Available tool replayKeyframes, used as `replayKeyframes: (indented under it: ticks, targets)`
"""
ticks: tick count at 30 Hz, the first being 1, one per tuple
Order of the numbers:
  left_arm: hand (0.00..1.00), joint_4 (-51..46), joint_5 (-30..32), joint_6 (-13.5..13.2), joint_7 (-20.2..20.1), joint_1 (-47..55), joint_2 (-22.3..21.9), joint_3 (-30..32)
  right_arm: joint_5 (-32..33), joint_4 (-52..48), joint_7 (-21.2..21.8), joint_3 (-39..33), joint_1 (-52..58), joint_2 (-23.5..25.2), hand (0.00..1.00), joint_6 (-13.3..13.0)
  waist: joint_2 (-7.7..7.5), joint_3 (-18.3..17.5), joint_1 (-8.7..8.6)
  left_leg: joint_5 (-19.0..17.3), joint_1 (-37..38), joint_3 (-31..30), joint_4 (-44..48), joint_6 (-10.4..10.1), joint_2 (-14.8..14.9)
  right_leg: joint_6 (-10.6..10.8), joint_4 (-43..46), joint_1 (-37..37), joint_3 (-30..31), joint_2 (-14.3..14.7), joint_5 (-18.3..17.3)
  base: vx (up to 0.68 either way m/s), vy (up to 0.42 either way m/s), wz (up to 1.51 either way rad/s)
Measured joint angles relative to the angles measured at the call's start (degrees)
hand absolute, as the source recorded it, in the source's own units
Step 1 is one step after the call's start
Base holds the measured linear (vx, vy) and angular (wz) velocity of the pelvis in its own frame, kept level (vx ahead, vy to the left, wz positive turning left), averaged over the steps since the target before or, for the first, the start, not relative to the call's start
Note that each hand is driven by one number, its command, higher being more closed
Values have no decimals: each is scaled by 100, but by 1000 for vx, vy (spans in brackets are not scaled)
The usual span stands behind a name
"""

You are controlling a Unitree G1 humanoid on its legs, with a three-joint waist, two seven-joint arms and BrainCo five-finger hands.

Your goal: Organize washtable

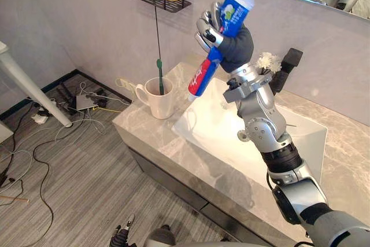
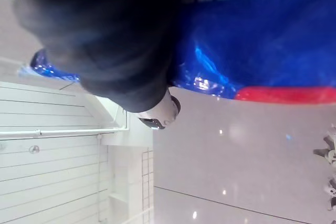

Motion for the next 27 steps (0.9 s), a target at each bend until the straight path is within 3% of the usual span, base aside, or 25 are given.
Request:
replayKeyframes:
  ticks: [3,8,9,19,27]
  targets:
    - [0,-1,39,0,-3,-10,91,-167,-107,46,-62,25,-111,-12,100,-52,-82,38,122,70,-28,-86,-110,-48,11,27,0,0,-51,13,-80,-34,-17,14]
    - [0,2,103,2,1,-2,105,-205,-237,355,-193,33,-328,-7,100,-72,-91,37,176,176,-89,-277,-132,-55,8,30,18,0,-231,18,-86,23,-4,22]
    - [0,3,107,1,1,-5,132,-284,-278,472,-252,32,-410,-6,100,-84,-89,38,267,176,-90,-280,-132,-56,9,30,18,0,-233,24,-86,5,9,5]
    - [0,30,109,-4,11,-16,242,-419,-730,1028,-562,145,-1052,55,100,-179,-139,157,320,185,-181,-382,-132,-63,13,34,17,-6,-369,21,-96,-3,8,7]
    - [0,46,110,-13,34,-27,313,-543,-971,1619,-728,207,-1262,61,100,-173,-161,218,508,208,-239,-456,-126,-82,22,32,18,-11,-463,33,-111,5,3,6]
